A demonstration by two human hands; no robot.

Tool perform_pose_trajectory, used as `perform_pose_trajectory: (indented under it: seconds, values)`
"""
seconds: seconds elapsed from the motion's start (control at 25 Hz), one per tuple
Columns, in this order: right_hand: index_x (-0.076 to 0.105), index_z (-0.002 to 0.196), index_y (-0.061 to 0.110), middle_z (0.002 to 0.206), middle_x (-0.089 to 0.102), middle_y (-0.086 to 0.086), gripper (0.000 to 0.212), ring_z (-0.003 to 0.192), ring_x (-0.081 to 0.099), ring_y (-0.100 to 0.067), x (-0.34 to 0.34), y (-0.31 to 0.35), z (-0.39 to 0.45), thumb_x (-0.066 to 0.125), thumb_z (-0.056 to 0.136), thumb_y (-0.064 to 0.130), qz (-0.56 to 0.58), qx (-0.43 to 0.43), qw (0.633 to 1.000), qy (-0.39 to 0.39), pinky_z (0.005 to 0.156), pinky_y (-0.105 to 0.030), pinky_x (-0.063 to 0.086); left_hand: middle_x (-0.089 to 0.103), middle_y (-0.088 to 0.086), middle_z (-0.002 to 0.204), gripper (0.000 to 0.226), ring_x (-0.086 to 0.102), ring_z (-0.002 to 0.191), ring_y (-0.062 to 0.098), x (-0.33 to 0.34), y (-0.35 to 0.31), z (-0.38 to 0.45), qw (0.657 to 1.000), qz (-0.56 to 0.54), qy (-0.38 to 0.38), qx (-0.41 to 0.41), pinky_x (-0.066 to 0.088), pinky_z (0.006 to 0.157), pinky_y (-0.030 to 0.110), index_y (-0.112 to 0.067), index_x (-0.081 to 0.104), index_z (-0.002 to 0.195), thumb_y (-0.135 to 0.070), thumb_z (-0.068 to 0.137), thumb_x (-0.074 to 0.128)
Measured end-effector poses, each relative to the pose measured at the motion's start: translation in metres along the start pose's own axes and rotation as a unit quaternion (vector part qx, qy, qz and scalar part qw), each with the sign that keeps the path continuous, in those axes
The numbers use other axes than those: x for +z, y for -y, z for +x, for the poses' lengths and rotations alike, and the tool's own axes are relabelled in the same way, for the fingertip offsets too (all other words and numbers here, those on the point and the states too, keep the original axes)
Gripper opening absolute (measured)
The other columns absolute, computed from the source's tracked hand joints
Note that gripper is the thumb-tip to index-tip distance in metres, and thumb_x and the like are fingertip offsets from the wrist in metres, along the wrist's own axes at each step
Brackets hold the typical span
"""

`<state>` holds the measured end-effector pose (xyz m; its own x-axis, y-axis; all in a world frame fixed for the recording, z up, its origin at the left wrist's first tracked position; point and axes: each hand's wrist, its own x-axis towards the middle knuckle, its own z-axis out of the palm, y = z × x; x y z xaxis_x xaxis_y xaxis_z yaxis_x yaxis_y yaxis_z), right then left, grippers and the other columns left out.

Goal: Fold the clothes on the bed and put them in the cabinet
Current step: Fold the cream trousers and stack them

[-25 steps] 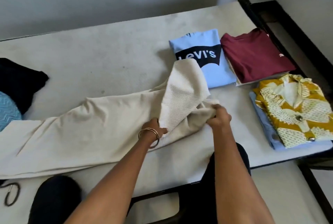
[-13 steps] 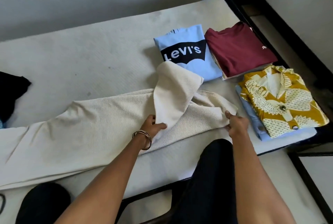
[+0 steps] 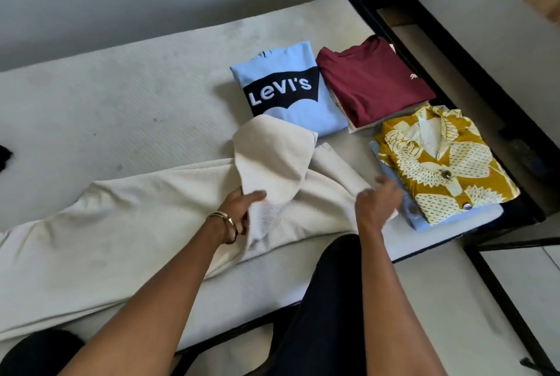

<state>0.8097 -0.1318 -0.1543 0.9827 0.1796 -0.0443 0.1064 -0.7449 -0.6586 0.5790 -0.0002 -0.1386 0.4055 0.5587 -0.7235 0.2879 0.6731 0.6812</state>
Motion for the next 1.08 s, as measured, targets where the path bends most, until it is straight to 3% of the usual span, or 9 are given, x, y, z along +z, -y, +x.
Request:
perform_pose_trajectory:
  seconds: [0.12,0.24,0.32,0.4,0.48,0.72,0.8,0.92,1.08]
  values:
    - [0.048,0.134,0.001,0.130,0.054,-0.022,0.049,0.123,0.047,-0.037,0.027,0.014,0.015,0.066,0.089,0.010,-0.060,-0.167,0.971,0.160,0.101,-0.041,0.036,0.065,-0.002,0.067,0.034,0.059,0.056,0.019,0.004,-0.013,0.006,0.996,0.049,0.014,-0.078,0.046,0.070,0.033,-0.022,0.061,0.088,-0.054,0.080,0.068]
    - [0.039,0.139,0.009,0.136,0.048,-0.015,0.060,0.128,0.042,-0.034,0.048,0.022,0.032,0.066,0.091,0.035,-0.247,-0.167,0.923,0.243,0.105,-0.055,0.029,0.058,-0.006,0.050,0.028,0.054,0.039,0.011,0.012,-0.019,0.012,0.989,0.082,0.065,-0.100,0.043,0.051,0.022,-0.019,0.057,0.079,-0.045,0.089,0.061]
    - [0.051,0.119,0.010,0.113,0.057,-0.010,0.049,0.112,0.051,-0.029,0.054,0.021,0.050,0.070,0.085,0.038,-0.249,-0.130,0.922,0.266,0.102,-0.054,0.032,0.070,0.003,0.073,0.026,0.066,0.058,0.014,0.016,-0.026,0.015,0.990,0.075,0.100,-0.061,0.051,0.061,0.030,-0.014,0.064,0.095,-0.036,0.085,0.069]
    - [0.061,0.101,0.005,0.093,0.060,-0.010,0.037,0.095,0.058,-0.026,0.046,0.029,0.065,0.074,0.080,0.033,-0.079,-0.039,0.963,0.255,0.087,-0.044,0.043,0.070,0.017,0.109,0.043,0.068,0.093,0.024,0.020,-0.029,0.023,0.991,0.031,0.126,-0.012,0.054,0.087,0.043,-0.006,0.065,0.111,-0.029,0.078,0.077]
    - [0.061,0.108,0.001,0.104,0.063,-0.015,0.036,0.098,0.060,-0.031,0.033,0.035,0.076,0.072,0.083,0.025,0.065,0.030,0.985,0.160,0.080,-0.040,0.047,0.064,0.018,0.122,0.048,0.061,0.113,0.031,0.028,-0.029,0.028,0.991,-0.006,0.130,0.021,0.045,0.103,0.048,-0.005,0.065,0.113,-0.025,0.071,0.078]
    - [0.050,0.117,0.000,0.116,0.056,-0.027,0.030,0.108,0.052,-0.045,0.031,0.028,0.055,0.056,0.088,0.003,-0.137,-0.190,0.971,0.040,0.084,-0.049,0.044,0.051,-0.005,0.138,0.094,0.049,0.126,0.012,0.050,-0.022,0.034,0.973,0.146,0.055,0.168,0.039,0.108,0.035,-0.023,0.037,0.139,-0.025,0.061,0.088]
    - [0.049,0.124,0.007,0.127,0.051,-0.020,0.038,0.122,0.044,-0.041,0.034,0.013,0.034,0.063,0.091,0.022,-0.159,-0.140,0.973,0.092,0.093,-0.051,0.040,0.034,-0.012,0.145,0.110,0.034,0.131,0.006,0.058,-0.023,0.037,0.959,0.221,0.080,0.158,0.028,0.109,0.027,-0.023,0.011,0.151,-0.018,0.069,0.084]
    - [0.039,0.137,0.015,0.144,0.037,-0.016,0.054,0.135,0.029,-0.039,0.027,-0.020,0.011,0.059,0.094,0.040,-0.293,-0.037,0.942,0.162,0.104,-0.058,0.030,0.047,-0.003,0.140,0.100,0.045,0.128,0.016,0.069,-0.019,0.036,0.952,0.258,0.031,0.160,0.035,0.109,0.032,-0.021,0.020,0.151,-0.018,0.071,0.078]
    - [0.037,0.141,0.006,0.144,0.044,-0.021,0.049,0.133,0.040,-0.042,0.001,-0.041,0.024,0.054,0.098,0.023,-0.265,0.075,0.946,0.170,0.111,-0.058,0.019,0.047,-0.009,0.142,0.077,0.046,0.128,0.005,0.105,-0.024,0.000,0.880,0.282,0.029,0.380,0.035,0.104,0.014,-0.023,0.031,0.148,0.008,0.081,0.049]
